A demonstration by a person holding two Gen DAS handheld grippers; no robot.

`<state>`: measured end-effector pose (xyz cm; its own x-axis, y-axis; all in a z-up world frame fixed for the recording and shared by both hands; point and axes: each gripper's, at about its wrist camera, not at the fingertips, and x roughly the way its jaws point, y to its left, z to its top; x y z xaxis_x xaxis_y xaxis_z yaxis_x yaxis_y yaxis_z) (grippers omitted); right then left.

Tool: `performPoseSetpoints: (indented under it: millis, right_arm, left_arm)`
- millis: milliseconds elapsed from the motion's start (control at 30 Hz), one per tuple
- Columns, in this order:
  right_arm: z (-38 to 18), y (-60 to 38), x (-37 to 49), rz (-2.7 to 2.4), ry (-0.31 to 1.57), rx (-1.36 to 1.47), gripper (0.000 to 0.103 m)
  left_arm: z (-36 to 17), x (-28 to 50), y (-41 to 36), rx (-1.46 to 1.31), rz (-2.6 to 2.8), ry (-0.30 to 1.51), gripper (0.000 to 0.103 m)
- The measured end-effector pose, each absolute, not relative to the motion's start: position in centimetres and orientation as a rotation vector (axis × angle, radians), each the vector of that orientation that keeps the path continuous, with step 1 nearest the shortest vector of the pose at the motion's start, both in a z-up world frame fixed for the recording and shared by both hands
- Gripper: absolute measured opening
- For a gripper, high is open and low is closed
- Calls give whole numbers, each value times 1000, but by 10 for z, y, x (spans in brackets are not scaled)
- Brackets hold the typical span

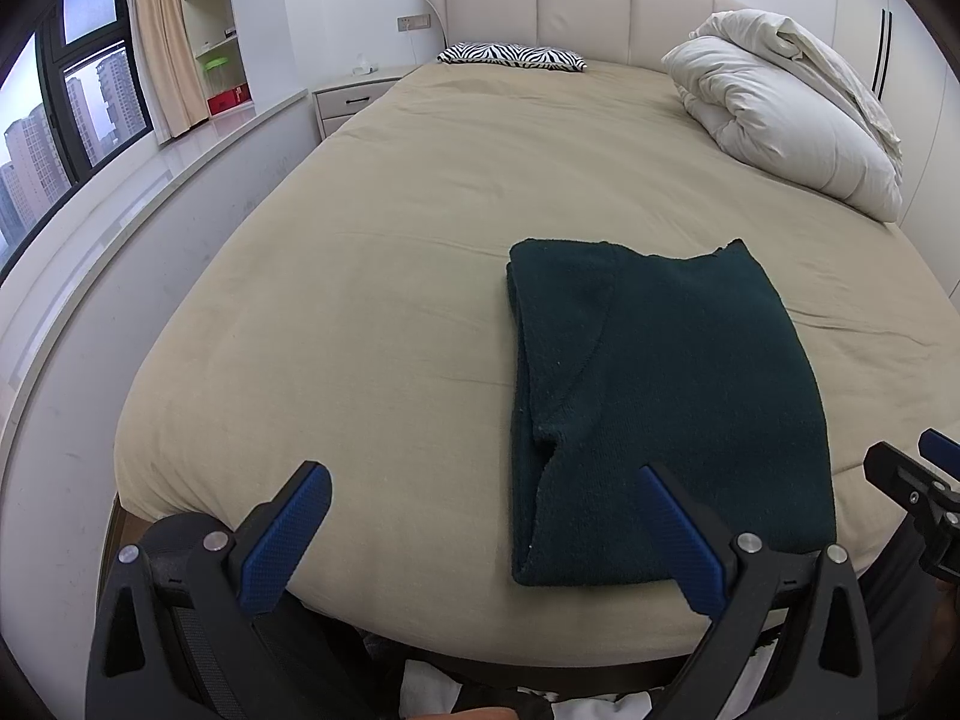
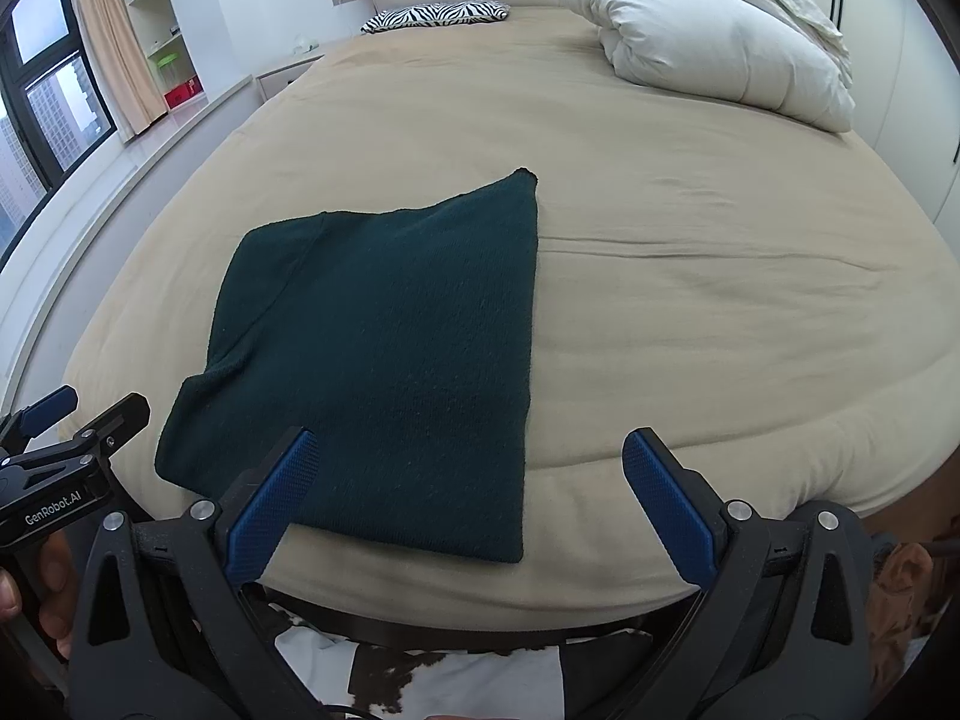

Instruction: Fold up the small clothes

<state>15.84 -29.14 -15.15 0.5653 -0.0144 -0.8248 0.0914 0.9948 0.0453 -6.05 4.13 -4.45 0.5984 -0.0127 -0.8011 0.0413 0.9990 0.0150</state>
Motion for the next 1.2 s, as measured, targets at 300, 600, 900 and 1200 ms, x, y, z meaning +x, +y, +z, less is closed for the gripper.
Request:
performPoseSetpoints:
  millis: [300, 600, 900, 1200]
  right_arm:
    - [-153, -290, 158, -63, 970, 88, 103]
    - [-155, -289, 159, -60, 973, 91, 103]
    - [-155, -289, 158, -59, 974, 92, 103]
    - [-155, -288, 158, -60, 975, 92, 103]
  left_arm:
    - [-45, -60, 42, 35, -33, 929, 103]
    - [-46, -61, 43, 38, -37, 931, 103]
    - [-46, -61, 43, 38, -37, 931, 103]
    - [-46, -60, 44, 38, -41, 934, 103]
